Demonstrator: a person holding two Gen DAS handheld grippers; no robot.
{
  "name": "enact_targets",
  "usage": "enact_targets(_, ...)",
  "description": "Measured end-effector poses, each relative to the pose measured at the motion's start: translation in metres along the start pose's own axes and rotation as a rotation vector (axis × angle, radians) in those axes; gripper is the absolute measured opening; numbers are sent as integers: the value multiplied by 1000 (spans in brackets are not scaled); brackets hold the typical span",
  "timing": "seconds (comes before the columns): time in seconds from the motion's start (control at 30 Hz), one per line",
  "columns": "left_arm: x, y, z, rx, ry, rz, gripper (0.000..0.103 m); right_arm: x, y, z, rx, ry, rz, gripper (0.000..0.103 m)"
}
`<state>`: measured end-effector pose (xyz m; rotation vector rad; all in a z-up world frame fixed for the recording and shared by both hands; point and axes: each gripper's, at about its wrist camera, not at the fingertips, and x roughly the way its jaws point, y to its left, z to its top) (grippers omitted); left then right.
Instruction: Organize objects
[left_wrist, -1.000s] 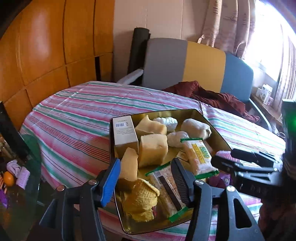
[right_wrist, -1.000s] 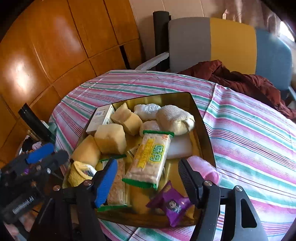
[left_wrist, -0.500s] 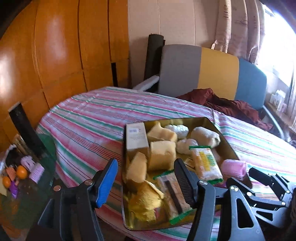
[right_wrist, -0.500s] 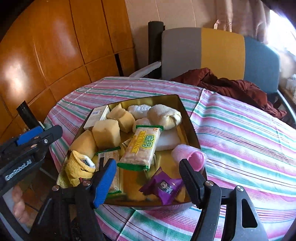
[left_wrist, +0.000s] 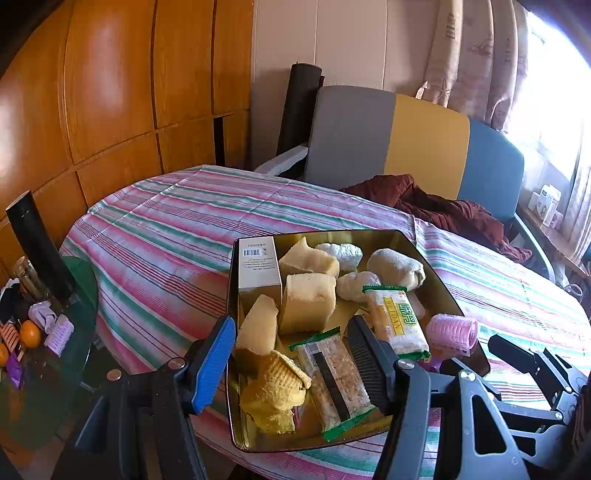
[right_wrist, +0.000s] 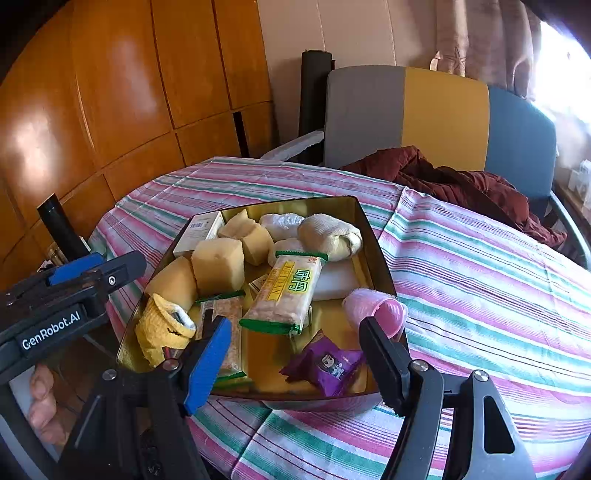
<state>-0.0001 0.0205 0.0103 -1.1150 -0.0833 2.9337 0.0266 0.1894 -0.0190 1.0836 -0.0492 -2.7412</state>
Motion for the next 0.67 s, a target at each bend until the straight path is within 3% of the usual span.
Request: enact_targets(0.67,2,-1,-1,20,-3,-18,64,1,2,0,-16,-15,-10,75)
